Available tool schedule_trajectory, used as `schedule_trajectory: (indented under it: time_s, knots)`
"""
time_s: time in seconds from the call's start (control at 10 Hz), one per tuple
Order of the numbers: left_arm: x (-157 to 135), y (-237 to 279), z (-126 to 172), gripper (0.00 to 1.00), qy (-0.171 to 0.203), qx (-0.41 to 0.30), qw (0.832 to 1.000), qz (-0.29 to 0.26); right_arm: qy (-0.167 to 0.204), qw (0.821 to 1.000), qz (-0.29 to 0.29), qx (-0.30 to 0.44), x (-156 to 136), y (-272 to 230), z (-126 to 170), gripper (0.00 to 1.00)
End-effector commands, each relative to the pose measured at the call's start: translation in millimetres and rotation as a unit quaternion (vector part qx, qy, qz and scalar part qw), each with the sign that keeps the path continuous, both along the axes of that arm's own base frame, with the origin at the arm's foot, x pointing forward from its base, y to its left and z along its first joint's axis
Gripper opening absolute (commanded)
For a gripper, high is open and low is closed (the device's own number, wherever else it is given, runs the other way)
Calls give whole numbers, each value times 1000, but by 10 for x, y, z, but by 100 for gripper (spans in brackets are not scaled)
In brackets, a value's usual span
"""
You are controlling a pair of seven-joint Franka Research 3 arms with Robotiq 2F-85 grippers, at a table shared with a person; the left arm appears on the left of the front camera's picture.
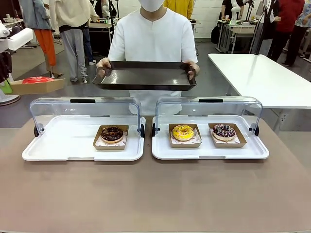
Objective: Provide the desired donut to the person.
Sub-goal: Place the picked Paper togo box onto the Handle tray extended by the person.
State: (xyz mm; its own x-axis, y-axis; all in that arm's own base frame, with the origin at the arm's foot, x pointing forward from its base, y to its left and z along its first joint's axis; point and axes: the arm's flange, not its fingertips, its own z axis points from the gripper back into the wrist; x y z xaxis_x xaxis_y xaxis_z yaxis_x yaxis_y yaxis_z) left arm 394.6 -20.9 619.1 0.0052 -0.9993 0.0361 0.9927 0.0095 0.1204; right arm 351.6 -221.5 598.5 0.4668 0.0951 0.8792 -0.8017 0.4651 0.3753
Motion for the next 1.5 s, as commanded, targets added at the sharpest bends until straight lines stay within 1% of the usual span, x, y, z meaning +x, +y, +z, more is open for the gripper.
schedule_trajectory:
  time_s: [0.0,0.8,0.9,1.0,1.1,1.2,1.3,1.4]
  knots:
    - [-34,6,10,0,-2,2,1000,2,-2,1000,0,2,4,9,11,100]
    - [-34,6,10,0,-2,2,1000,2,-2,1000,0,2,4,9,11,100]
    - [0,1,0,1,0,0,1000,0,-2,1000,0,2,4,9,11,100]
    - [-50,-24,247,1,-23,6,1000,4,-2,1000,0,2,4,9,11,100]
    - [-45,-98,573,1,-51,20,998,-7,-2,1000,0,2,4,9,11,100]
    - [-7,-212,807,1,-68,31,997,-21,-2,1000,0,2,4,9,11,100]
    - [-1,-473,1010,1,-87,32,995,-38,-2,1000,0,2,4,9,11,100]
    - [5,-676,1068,1,-100,25,994,-43,-2,1000,0,2,4,9,11,100]
